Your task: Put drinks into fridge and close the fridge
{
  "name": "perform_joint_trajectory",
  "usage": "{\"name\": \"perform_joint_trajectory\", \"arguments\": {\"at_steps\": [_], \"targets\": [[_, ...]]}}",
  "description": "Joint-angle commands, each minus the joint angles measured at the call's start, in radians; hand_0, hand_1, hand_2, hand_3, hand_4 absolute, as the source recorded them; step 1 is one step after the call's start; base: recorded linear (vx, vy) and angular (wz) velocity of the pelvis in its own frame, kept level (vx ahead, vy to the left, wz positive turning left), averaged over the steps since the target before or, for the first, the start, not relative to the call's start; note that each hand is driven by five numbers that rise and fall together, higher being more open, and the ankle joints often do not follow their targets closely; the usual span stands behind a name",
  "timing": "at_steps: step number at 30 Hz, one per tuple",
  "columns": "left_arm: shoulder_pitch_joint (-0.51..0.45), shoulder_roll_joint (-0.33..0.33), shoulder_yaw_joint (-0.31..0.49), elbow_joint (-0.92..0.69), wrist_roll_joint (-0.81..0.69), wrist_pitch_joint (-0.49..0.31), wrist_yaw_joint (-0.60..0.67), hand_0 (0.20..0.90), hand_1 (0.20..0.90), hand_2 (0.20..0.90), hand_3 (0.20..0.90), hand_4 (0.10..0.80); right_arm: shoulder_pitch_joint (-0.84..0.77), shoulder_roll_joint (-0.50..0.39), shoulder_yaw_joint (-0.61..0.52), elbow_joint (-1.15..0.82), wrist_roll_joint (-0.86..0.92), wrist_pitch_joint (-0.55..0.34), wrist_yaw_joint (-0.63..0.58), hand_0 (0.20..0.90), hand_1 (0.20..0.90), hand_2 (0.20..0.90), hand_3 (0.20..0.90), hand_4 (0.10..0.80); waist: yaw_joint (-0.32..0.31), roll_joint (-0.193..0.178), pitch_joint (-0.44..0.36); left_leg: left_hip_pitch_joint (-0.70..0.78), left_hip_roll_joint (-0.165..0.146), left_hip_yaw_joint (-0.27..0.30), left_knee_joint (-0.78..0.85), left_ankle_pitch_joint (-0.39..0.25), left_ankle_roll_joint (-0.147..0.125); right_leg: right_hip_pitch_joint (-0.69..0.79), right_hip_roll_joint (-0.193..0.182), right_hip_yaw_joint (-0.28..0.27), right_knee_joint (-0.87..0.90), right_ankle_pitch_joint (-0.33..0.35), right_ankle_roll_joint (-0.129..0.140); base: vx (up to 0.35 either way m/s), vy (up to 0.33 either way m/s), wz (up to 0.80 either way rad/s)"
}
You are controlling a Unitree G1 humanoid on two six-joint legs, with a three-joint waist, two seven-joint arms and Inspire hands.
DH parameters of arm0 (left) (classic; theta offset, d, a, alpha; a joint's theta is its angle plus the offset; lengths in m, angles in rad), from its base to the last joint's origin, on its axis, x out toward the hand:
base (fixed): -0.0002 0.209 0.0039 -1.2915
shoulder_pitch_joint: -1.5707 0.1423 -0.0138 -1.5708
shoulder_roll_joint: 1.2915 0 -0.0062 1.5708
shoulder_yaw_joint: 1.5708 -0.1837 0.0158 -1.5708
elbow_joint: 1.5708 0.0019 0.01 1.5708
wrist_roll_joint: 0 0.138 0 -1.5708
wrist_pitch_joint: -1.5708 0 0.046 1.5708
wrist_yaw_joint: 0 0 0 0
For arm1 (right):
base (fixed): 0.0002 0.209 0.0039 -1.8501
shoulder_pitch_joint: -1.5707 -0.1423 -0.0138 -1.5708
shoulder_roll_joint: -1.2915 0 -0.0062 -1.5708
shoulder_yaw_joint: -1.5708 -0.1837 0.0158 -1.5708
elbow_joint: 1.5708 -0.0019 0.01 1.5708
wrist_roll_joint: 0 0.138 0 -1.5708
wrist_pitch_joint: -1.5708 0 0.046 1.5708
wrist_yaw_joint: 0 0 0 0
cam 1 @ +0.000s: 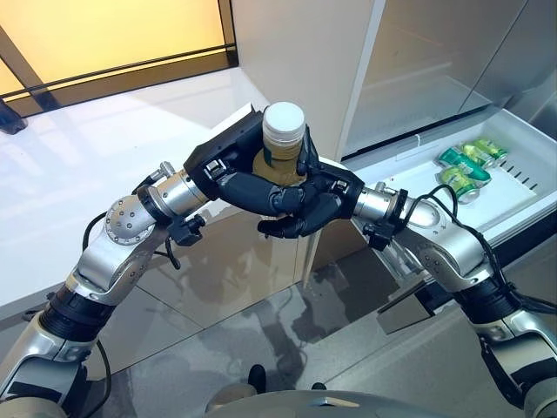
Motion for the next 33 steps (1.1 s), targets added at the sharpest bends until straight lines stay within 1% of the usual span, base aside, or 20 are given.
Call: {"name": "perform_joint_trajectory", "arguments": {"at_steps": [1,2,3,4,6,14,19,20,21,33], "targets": [[-0.176,-0.047,0.019,-0.009,-0.115,-0.085,0.018,0.300,0.300,0.300,0.200,0.100,-0.122,0.038,-0.003,-0.004,0.074,-0.102,-0.018,0.900,0.900,0.900,0.900,0.800,0.011,-0.020,-0.144,0.026,-0.041,-0.031,0.001,-0.107,0.010,-0.046,-0.009,-0.043,0.012,0.038,0.055,0.000,0.000,0.00],[-0.176,-0.050,0.018,-0.008,-0.115,-0.082,0.014,0.300,0.300,0.300,0.200,0.100,-0.125,0.039,-0.001,-0.002,0.069,-0.102,-0.018,0.900,0.900,0.900,0.900,0.800,0.011,-0.020,-0.144,0.026,-0.041,-0.031,0.001,-0.107,0.010,-0.046,-0.009,-0.044,0.012,0.038,0.055,0.000,0.000,0.00],[-0.175,-0.053,0.017,-0.011,-0.111,-0.078,0.012,0.300,0.300,0.300,0.200,0.100,-0.127,0.041,0.003,-0.002,0.072,-0.100,-0.015,0.688,0.688,0.688,0.653,0.553,0.012,-0.019,-0.143,0.026,-0.041,-0.031,0.001,-0.107,0.010,-0.045,-0.009,-0.044,0.012,0.038,0.055,0.000,0.000,0.00],[-0.175,-0.052,0.015,-0.013,-0.111,-0.077,0.015,0.300,0.300,0.300,0.200,0.100,-0.128,0.041,0.004,-0.004,0.070,-0.097,-0.015,0.300,0.300,0.300,0.200,0.100,0.012,-0.019,-0.143,0.026,-0.041,-0.031,0.001,-0.107,0.010,-0.045,-0.009,-0.045,0.012,0.038,0.056,0.000,0.000,0.00],[-0.173,-0.050,0.014,-0.015,-0.114,-0.077,0.014,0.300,0.300,0.300,0.200,0.100,-0.131,0.035,0.006,-0.005,0.078,-0.085,-0.011,0.300,0.300,0.300,0.200,0.100,0.013,-0.019,-0.146,0.025,-0.041,-0.030,0.001,-0.106,0.009,-0.045,-0.009,-0.046,0.011,0.038,0.056,0.000,0.000,0.00],[-0.184,-0.049,0.009,-0.014,-0.117,-0.070,0.015,0.300,0.300,0.300,0.200,0.100,-0.140,0.035,0.008,0.004,0.085,-0.085,-0.014,0.300,0.300,0.300,0.200,0.100,0.014,-0.019,-0.145,0.026,-0.042,-0.032,0.001,-0.106,0.011,-0.045,-0.009,-0.046,0.011,0.039,0.055,0.000,0.000,0.00],[-0.188,-0.042,0.010,-0.006,-0.110,-0.079,0.019,0.300,0.300,0.300,0.200,0.100,-0.147,0.034,0.010,0.009,0.091,-0.092,-0.024,0.300,0.300,0.300,0.200,0.100,0.015,-0.020,-0.145,0.027,-0.041,-0.032,0.001,-0.106,0.010,-0.045,-0.010,-0.047,0.012,0.039,0.055,0.000,0.000,0.00],[-0.190,-0.039,0.011,-0.007,-0.105,-0.078,0.026,0.526,0.526,0.526,0.464,0.364,-0.146,0.033,0.008,0.010,0.091,-0.096,-0.027,0.300,0.300,0.300,0.200,0.100,0.014,-0.020,-0.145,0.027,-0.042,-0.032,0.001,-0.107,0.010,-0.046,-0.010,-0.047,0.012,0.040,0.056,0.000,0.000,0.00],[-0.191,-0.037,0.011,-0.008,-0.102,-0.079,0.030,0.900,0.900,0.900,0.900,0.800,-0.146,0.031,0.007,0.010,0.091,-0.097,-0.028,0.300,0.300,0.300,0.200,0.100,0.014,-0.020,-0.145,0.026,-0.042,-0.032,0.001,-0.107,0.010,-0.046,-0.010,-0.047,0.012,0.040,0.056,0.000,0.000,0.00],[-0.169,-0.011,0.059,0.015,-0.077,-0.091,0.073,0.900,0.900,0.900,0.900,0.800,-0.145,0.015,-0.041,0.003,0.102,-0.144,-0.081,0.300,0.300,0.300,0.200,0.100,0.015,-0.018,-0.148,0.027,-0.041,-0.031,0.001,-0.107,0.010,-0.044,-0.008,-0.045,0.011,0.040,0.055,0.000,0.000,0.00]]}}
